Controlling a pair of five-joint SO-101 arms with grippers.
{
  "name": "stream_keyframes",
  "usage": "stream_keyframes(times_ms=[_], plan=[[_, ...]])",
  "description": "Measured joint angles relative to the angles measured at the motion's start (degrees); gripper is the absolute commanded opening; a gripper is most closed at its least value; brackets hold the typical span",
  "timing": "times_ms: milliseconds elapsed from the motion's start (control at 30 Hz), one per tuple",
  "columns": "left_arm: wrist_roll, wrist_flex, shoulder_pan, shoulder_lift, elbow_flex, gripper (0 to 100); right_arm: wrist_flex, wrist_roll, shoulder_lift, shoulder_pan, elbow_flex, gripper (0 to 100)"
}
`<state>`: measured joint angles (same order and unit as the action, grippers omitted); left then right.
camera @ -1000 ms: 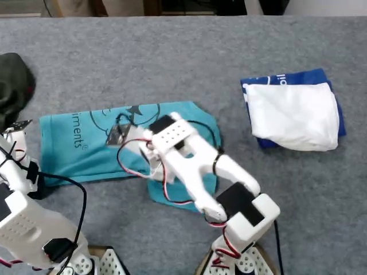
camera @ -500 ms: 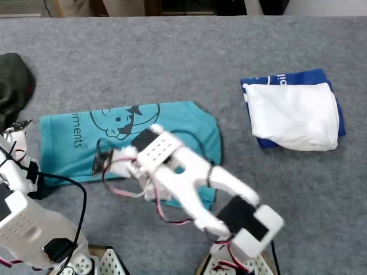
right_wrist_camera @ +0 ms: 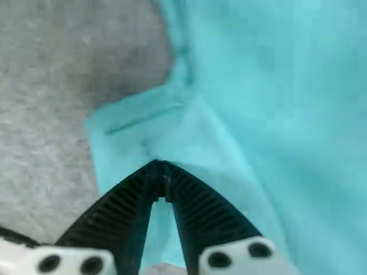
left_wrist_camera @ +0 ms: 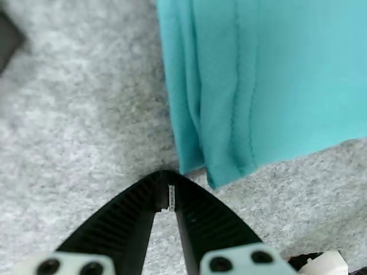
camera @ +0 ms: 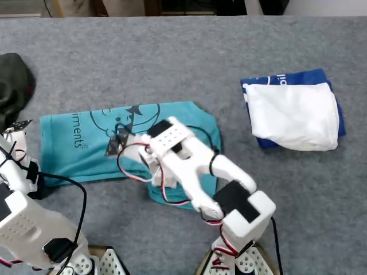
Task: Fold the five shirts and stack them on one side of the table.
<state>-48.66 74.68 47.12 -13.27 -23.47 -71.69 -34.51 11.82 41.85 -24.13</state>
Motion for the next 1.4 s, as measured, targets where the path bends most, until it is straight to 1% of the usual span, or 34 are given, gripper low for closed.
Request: stream_keyframes(times_ms=[200,500,633,833,867,967,1033,1133,1200,1400], plan=[[0.0,0.0,0.0,0.0,0.0,2,-1.32,0.0,0.09,3.6,-2.64,0.2],[0.0,0.0,0.0,0.0,0.0,2,-3.87,0.0,-0.26,4.4,-2.99,0.2],[0.0,0.0,0.0,0.0,0.0,2,-6.42,0.0,-7.12,4.48,-3.16,0.2],[0.0,0.0,0.0,0.0,0.0,2,-6.77,0.0,-20.31,4.48,-4.75,0.8],[0.0,0.0,0.0,0.0,0.0,2,-6.42,0.0,-20.92,4.48,-5.71,2.0],[0.0,0.0,0.0,0.0,0.0,2,-4.66,0.0,-21.89,4.48,-10.29,10.7],[0.0,0.0,0.09,0.0,0.0,2,-1.76,0.0,-22.24,4.48,-14.86,13.5],[0.0,0.0,0.18,0.0,0.0,2,5.54,0.0,-22.51,3.52,-22.24,13.6],[0.0,0.0,0.62,0.0,0.0,2,8.62,0.0,-22.51,3.69,-24.44,13.7],[0.0,0.0,0.7,0.0,0.0,2,10.02,0.0,-22.51,3.52,-25.23,13.9]])
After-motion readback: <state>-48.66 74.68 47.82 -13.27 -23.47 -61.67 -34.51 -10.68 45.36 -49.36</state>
